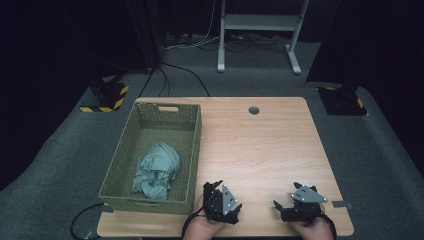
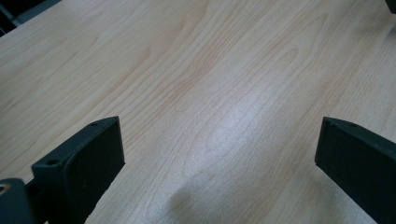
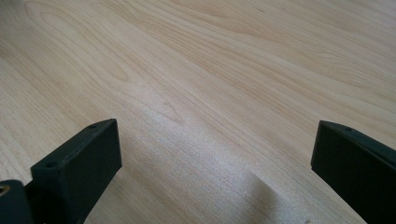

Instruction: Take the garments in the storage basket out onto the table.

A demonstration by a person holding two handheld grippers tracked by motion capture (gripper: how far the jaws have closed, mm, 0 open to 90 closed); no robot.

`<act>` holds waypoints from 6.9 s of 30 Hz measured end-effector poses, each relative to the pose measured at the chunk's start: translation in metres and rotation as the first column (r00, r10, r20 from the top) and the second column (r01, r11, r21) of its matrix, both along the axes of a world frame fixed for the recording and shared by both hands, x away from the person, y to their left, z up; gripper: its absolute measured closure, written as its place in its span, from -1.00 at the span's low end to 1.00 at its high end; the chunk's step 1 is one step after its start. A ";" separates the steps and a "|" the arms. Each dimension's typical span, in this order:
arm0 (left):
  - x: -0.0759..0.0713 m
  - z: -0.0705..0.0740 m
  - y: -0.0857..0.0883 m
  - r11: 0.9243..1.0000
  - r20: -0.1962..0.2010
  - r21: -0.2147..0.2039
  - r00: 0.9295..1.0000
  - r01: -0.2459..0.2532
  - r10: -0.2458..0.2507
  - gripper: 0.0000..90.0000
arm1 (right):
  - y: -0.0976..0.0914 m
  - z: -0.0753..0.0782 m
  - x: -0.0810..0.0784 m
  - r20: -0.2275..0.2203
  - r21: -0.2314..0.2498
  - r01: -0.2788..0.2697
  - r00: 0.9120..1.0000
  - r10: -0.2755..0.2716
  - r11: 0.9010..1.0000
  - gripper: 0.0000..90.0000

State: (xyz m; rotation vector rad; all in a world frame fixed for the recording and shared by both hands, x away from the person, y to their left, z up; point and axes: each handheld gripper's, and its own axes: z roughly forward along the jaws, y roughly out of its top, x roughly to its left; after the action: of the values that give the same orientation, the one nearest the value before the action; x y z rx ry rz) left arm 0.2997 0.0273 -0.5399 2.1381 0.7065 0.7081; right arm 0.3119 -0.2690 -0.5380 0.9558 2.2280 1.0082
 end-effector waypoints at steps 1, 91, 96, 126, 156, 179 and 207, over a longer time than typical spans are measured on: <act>0.000 0.000 0.000 1.000 -0.002 0.002 1.000 0.001 -0.001 -0.96 | 0.000 0.000 0.000 0.001 -0.001 0.001 1.000 -0.001 1.000 -0.97; 0.014 0.100 0.003 0.991 -0.127 -0.117 0.988 0.069 -0.084 -0.96 | -0.006 0.002 -0.003 0.023 0.061 -0.037 0.999 0.036 0.997 -0.97; 0.015 0.110 0.006 0.991 -0.124 -0.112 0.989 0.067 -0.081 -0.96 | -0.005 0.002 -0.003 0.022 0.060 -0.039 0.999 0.038 0.997 -0.97; 0.024 0.140 0.041 0.989 -0.110 -0.148 0.994 0.003 -0.019 -0.96 | -0.007 0.002 -0.003 0.018 0.072 -0.037 0.999 0.036 0.997 -0.97; 0.046 0.148 0.098 0.981 -0.091 -0.140 0.988 -0.134 0.122 -0.96 | -0.008 0.002 -0.002 0.022 0.079 -0.033 0.999 0.032 0.996 -0.97; 0.064 0.136 0.144 0.956 -0.108 -0.112 0.960 -0.270 0.258 -0.96 | -0.007 0.002 -0.002 0.019 0.078 -0.034 0.999 0.032 0.996 -0.97; 0.089 0.125 0.178 0.930 -0.166 -0.083 0.925 -0.359 0.343 -0.97 | -0.009 0.002 -0.001 0.015 0.092 -0.028 1.000 0.027 0.995 -0.97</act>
State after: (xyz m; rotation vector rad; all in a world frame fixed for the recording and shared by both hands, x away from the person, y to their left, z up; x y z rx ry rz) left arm 0.3882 0.2050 -0.4153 1.9955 1.2052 0.6785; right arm 0.3104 -0.2780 -0.5358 0.9574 2.2055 1.1352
